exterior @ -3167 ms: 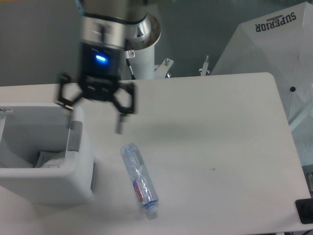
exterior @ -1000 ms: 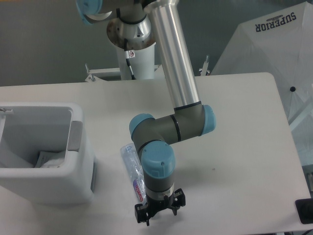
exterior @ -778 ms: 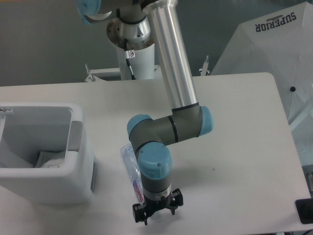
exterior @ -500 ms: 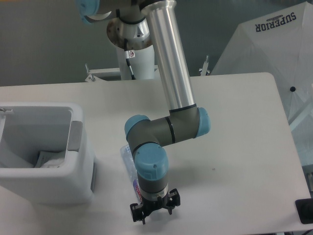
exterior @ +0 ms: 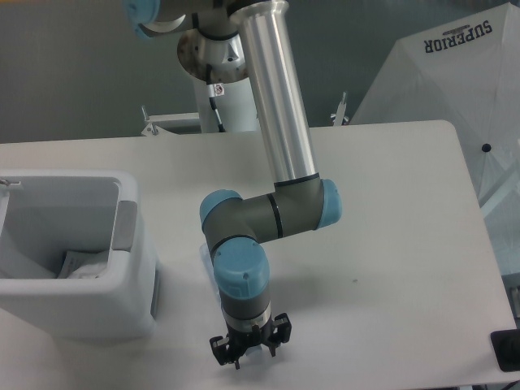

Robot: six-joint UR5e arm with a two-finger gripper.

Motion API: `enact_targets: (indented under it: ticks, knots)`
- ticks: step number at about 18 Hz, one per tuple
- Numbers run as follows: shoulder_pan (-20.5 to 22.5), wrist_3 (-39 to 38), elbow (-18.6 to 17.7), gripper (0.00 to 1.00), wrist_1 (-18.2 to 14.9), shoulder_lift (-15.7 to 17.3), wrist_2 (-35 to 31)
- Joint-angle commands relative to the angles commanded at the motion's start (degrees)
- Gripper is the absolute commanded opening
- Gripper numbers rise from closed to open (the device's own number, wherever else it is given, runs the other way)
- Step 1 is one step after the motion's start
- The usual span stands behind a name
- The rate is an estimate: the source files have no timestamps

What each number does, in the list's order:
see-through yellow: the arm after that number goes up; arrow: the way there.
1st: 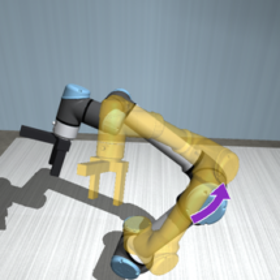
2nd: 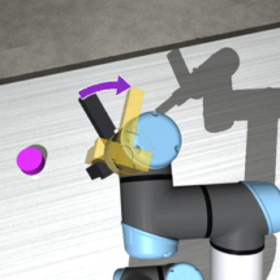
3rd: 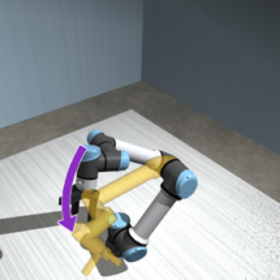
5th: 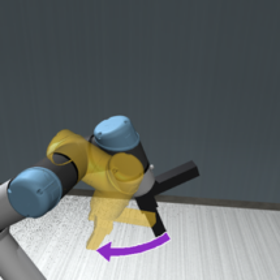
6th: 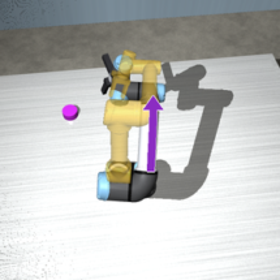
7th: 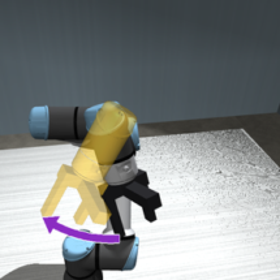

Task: Place the trash in the trash can
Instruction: 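Lower the gripper around the bottle's cap end and close it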

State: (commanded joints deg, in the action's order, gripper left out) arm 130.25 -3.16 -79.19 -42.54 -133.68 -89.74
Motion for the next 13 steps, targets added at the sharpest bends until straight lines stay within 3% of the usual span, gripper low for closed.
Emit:
enact_targets:
  ticks: [13]
  knots:
    - [0.0, 0.1, -0.7, 0.43, 0.0, 0.4, -0.1]
